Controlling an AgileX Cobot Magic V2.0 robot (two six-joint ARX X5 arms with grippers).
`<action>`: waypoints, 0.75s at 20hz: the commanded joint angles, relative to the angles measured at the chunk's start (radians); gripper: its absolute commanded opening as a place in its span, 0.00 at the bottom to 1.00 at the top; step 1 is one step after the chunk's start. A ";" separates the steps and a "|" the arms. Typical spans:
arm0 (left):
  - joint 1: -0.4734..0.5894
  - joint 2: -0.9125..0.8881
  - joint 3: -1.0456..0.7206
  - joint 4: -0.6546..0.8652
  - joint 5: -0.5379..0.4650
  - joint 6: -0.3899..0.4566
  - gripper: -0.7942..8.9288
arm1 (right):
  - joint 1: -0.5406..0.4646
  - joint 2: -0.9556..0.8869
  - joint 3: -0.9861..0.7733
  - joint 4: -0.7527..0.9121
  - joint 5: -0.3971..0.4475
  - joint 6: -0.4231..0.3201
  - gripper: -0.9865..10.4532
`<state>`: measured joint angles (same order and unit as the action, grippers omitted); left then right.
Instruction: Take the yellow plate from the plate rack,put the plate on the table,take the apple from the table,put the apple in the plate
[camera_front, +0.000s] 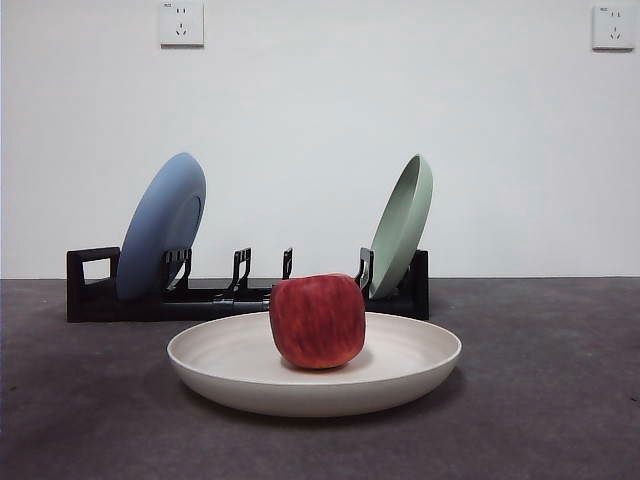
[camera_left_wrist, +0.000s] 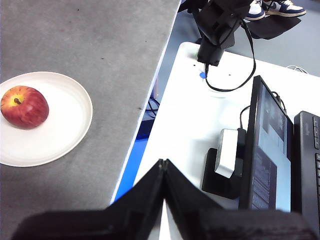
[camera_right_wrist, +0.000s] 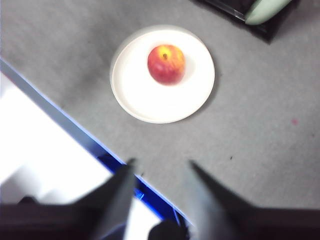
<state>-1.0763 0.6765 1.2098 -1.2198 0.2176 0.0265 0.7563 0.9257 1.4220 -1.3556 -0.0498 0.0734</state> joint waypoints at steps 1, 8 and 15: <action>0.002 -0.002 -0.002 0.001 -0.001 0.009 0.07 | 0.002 -0.010 -0.002 -0.024 -0.003 0.010 0.08; 0.002 -0.002 -0.002 0.002 -0.002 0.008 0.08 | 0.002 0.002 -0.002 -0.023 0.002 0.021 0.09; 0.002 0.003 -0.002 0.002 -0.002 0.008 0.08 | 0.002 0.027 -0.002 -0.023 0.114 0.021 0.09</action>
<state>-1.0763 0.6781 1.2098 -1.2198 0.2172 0.0265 0.7570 0.9493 1.4220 -1.3556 0.0612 0.0841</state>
